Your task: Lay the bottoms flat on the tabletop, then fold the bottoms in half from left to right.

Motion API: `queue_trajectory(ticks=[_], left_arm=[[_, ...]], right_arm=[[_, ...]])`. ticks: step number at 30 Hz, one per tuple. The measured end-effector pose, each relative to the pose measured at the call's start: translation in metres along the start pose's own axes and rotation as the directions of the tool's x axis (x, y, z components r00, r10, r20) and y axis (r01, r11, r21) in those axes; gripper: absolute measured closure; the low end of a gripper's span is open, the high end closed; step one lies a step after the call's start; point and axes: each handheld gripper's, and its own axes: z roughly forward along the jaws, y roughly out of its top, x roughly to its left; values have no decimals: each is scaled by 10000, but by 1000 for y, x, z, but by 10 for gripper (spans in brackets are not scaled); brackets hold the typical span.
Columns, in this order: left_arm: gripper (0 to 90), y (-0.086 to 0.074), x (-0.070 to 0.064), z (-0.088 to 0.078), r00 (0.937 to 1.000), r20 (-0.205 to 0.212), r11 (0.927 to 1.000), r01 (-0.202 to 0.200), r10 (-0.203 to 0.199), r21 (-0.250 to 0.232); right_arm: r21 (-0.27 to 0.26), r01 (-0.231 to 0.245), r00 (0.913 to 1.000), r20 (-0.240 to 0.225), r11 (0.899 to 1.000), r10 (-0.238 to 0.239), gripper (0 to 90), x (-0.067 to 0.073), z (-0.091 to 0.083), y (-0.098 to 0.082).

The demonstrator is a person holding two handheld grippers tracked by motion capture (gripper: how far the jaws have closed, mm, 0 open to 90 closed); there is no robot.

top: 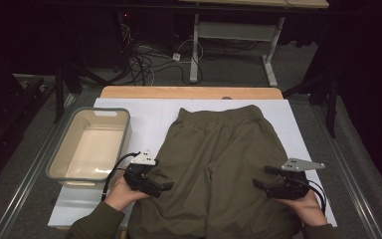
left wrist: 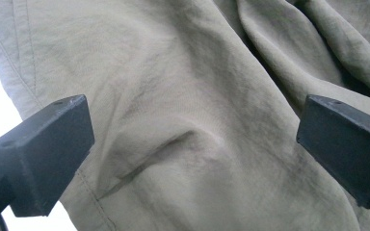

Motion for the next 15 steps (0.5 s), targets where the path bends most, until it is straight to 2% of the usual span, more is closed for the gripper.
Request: queue_trajectory(ticks=[9,15], left_arm=[[0,0,-1,1,9999,-85,10000,54,-54,17],[0,1,-1,3,9998,-105,9998,163,-161,144]], right_arm=[[-158,30,10000,-91,9999,-32,277,13,-9,-19],[-125,90,9995,-302,9999,-94,274,17,-6,-21]])
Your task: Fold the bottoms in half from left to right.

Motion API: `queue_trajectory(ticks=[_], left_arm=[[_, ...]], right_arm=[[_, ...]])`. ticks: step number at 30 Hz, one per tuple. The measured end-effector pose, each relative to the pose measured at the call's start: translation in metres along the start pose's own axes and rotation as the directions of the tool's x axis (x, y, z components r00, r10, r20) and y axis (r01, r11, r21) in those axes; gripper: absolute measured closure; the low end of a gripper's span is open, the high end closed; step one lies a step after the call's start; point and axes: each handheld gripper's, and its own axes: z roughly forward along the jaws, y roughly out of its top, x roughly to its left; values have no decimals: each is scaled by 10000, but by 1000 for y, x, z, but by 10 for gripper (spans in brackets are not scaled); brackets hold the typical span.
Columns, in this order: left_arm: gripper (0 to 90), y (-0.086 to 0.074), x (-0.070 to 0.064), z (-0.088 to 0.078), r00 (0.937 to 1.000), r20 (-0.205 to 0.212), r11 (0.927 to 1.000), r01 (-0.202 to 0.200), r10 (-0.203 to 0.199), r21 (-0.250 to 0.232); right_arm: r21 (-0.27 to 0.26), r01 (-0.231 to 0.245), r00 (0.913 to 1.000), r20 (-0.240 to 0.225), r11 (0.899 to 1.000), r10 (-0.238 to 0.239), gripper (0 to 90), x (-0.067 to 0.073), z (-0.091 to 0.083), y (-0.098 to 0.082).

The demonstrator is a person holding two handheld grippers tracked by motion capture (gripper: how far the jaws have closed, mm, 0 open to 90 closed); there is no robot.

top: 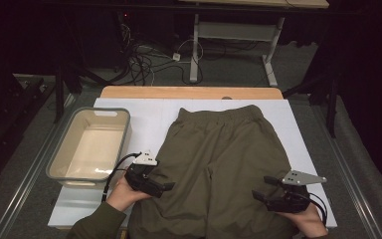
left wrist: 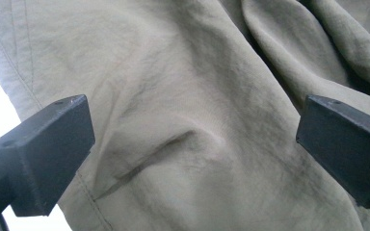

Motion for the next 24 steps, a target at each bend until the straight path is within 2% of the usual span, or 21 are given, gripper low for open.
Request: queue_trajectory(ticks=[4,15,24], left_arm=[[21,0,0,-1,9998,-74,9999,161,-161,-35],[149,4,3,1,9996,-116,9997,245,-246,-89],[196,24,7,10,9997,-35,9997,229,-230,-96]], right_arm=[[-4,32,10000,-77,10000,-32,274,2,2,1],[106,166,9997,-181,9998,-164,270,1,8,1],[181,218,9996,-176,9996,-215,269,2,10,1]])
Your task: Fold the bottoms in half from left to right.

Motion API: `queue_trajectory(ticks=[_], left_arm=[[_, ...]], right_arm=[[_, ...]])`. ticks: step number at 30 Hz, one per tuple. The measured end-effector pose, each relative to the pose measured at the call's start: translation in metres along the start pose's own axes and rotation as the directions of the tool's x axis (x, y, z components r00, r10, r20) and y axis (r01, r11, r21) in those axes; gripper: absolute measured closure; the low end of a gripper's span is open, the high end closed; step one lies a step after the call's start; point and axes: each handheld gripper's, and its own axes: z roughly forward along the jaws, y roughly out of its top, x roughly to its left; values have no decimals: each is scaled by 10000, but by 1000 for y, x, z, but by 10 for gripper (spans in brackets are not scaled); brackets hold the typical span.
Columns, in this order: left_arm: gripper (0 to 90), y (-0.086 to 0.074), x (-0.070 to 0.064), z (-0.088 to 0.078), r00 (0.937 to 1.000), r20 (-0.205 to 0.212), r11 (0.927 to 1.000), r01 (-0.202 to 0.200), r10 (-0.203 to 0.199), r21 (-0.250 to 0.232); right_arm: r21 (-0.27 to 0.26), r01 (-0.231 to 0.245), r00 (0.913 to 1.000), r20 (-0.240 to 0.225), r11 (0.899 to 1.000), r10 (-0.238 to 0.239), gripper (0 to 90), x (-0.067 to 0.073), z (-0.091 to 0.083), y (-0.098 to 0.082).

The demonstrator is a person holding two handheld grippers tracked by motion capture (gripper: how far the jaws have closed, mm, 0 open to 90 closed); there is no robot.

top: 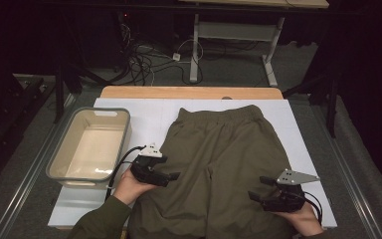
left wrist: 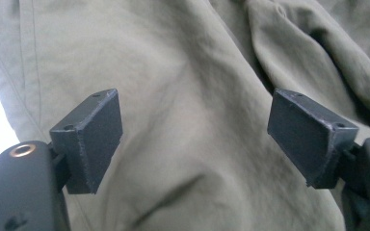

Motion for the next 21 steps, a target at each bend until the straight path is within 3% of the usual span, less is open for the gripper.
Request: queue_trajectory(ticks=[6,15,18,21], left_arm=[[245,12,7,6,9998,-136,9999,137,-138,-25],[361,30,29,12,9971,-358,9974,653,-664,-318],[415,37,34,14,9962,-617,9980,614,-622,-156],[465,43,40,17,9924,-914,9963,804,-830,-318]], right_arm=[[23,-36,10000,21,10000,36,269,0,1,-1],[-31,-103,9999,89,9999,104,268,-1,0,0],[-54,-128,9999,98,9999,129,268,-1,0,-1],[-42,-122,9999,91,9999,123,268,-1,0,-1]])
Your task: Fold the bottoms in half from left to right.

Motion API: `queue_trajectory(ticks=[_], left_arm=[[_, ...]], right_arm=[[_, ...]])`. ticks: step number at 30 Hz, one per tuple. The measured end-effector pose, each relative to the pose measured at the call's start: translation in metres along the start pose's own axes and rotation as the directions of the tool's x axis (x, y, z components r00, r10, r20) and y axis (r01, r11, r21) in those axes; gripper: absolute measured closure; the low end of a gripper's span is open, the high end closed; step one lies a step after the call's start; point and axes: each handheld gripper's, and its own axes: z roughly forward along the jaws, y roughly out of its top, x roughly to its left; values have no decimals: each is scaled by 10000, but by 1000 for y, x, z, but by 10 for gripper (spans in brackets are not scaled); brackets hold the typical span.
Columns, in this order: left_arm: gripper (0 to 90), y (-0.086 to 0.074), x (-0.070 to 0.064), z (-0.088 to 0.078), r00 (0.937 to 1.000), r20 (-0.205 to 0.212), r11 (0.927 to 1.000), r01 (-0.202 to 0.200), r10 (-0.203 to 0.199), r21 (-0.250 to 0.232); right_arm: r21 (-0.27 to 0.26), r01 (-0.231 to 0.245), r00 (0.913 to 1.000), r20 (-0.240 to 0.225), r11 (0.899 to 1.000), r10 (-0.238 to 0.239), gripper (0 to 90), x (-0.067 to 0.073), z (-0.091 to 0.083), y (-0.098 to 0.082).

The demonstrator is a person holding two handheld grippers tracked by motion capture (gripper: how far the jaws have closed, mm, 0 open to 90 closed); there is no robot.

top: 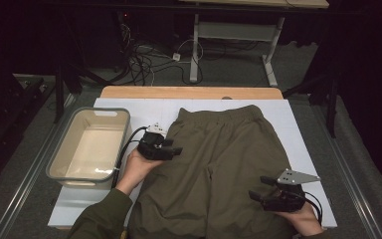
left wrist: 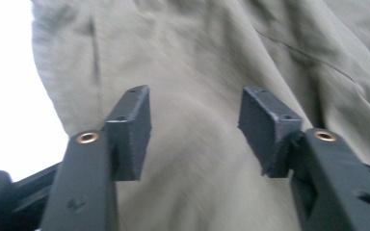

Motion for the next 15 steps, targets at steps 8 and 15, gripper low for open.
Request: queue_trajectory(ticks=[8,15], left_arm=[[518,22,15,18,9960,-892,10000,91,-88,27],[553,36,33,32,9881,-1512,9996,288,-277,51]], right_arm=[[10,4,10000,-59,10000,-4,268,0,1,0],[-39,19,9999,-162,10000,-20,269,0,1,-1]])
